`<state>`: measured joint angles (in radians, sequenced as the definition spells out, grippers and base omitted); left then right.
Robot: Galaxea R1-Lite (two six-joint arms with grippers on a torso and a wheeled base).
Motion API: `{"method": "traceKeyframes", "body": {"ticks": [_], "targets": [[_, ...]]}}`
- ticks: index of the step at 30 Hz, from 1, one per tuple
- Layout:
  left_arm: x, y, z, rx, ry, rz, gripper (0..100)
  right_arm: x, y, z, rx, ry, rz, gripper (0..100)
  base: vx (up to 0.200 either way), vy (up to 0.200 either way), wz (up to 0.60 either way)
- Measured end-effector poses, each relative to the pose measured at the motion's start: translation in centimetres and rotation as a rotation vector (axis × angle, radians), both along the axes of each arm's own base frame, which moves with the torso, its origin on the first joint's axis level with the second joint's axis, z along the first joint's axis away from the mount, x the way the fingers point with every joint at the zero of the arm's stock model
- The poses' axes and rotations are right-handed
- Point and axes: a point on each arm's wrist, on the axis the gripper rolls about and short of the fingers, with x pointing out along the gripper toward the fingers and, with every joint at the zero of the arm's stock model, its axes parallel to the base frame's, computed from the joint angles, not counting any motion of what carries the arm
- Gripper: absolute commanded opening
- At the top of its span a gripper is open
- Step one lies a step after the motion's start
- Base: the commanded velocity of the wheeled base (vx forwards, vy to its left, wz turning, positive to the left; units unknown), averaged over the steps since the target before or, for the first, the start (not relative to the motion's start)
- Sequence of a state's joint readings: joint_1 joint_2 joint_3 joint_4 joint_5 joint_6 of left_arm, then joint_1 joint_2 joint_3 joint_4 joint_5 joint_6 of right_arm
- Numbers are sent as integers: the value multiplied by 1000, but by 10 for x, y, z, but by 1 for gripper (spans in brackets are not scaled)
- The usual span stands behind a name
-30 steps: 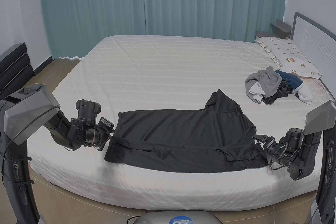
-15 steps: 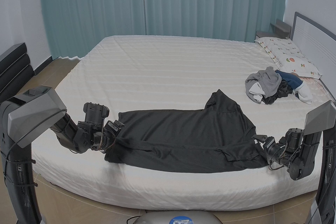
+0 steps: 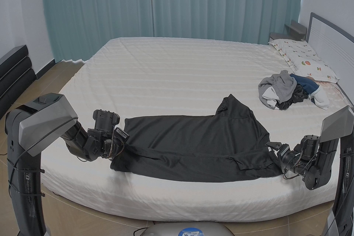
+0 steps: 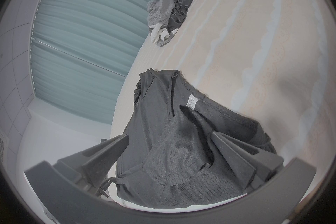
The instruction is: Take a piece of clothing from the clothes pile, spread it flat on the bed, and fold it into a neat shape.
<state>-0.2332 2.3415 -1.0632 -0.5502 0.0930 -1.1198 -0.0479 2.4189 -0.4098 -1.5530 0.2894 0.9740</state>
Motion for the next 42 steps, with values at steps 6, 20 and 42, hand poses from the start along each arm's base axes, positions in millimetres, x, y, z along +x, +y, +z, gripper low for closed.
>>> {"method": "traceKeyframes", "body": {"ticks": [6,20,42], "targets": [[2,6,1,-47,3,52,0,0,0,0,0,2,0,100,0,0,0],[10,20,10,-147,3,87,0,0,0,5,-23,-22,9,100,0,0,0],[8,20,10,-145,10,87,0,52,-10,1,-230,-109,240,100,0,0,0]]}}
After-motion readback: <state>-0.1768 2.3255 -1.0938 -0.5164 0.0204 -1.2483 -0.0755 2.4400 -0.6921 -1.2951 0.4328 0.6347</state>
